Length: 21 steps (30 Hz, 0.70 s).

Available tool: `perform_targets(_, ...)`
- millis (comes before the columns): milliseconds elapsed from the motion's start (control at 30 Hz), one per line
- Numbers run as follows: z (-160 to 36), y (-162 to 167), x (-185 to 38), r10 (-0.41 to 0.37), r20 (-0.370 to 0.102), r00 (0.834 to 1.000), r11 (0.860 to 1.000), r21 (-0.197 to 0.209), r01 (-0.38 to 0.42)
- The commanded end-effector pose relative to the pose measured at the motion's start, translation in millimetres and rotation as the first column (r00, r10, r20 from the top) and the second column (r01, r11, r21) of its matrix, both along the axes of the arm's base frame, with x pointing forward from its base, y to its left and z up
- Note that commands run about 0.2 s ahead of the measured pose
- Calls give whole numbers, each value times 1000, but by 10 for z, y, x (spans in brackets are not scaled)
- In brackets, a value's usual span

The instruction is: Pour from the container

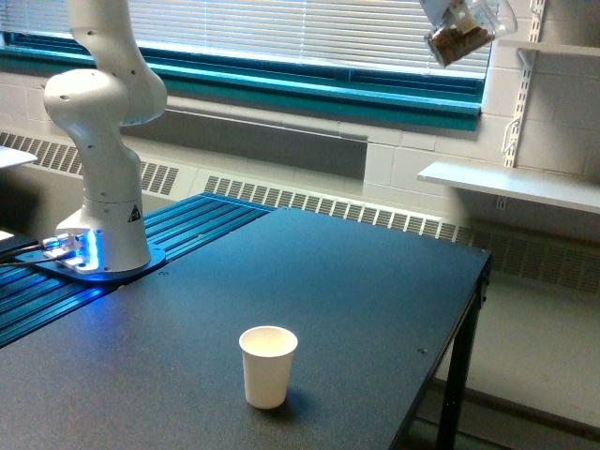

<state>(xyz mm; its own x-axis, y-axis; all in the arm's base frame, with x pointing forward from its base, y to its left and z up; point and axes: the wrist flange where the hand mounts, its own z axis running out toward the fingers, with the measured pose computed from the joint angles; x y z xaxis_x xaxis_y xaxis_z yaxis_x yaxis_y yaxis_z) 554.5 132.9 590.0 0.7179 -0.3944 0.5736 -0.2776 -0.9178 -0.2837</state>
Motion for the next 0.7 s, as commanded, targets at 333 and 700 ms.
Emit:
perform_targets(333,68,-170,60,-36,16,999,999,13,36)
perform_targets(700,-18,-336,-13,-56,20,998,998,-10,56)
